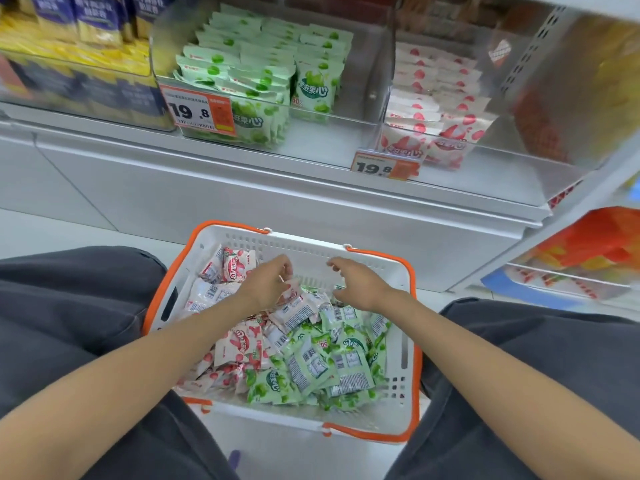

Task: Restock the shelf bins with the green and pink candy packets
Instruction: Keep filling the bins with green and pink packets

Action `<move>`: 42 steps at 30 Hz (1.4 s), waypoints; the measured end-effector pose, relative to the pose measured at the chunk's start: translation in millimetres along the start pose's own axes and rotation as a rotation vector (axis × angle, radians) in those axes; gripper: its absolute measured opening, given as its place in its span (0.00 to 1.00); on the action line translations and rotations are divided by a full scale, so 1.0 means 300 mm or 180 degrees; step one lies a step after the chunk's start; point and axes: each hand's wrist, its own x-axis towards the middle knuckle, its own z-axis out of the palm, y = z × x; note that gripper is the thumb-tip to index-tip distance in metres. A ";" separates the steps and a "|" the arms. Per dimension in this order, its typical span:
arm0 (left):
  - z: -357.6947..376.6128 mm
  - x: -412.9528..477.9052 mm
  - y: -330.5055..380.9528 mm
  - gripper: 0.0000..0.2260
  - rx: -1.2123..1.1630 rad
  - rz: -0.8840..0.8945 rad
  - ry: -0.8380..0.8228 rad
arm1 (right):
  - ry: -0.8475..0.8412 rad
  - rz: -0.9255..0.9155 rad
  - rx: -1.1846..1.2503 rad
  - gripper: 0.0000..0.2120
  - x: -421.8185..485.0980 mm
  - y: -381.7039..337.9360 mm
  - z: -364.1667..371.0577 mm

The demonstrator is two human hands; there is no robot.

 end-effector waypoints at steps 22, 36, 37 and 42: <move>-0.101 0.089 0.651 0.18 -0.1247 0.0633 0.1214 | 0.0914 -0.0050 0.3290 0.13 -0.202 0.051 -0.427; -0.234 0.275 1.001 0.14 -0.0714 0.1288 0.1514 | 0.2860 0.0019 0.2355 0.10 -0.247 0.219 -0.911; -0.231 0.291 0.995 0.13 -0.0722 0.1209 0.1516 | 0.2757 0.0152 0.2178 0.10 -0.226 0.239 -0.935; -0.213 0.331 0.939 0.12 -0.0814 0.1110 0.1411 | 0.2262 0.0897 0.1750 0.05 -0.056 0.280 -0.966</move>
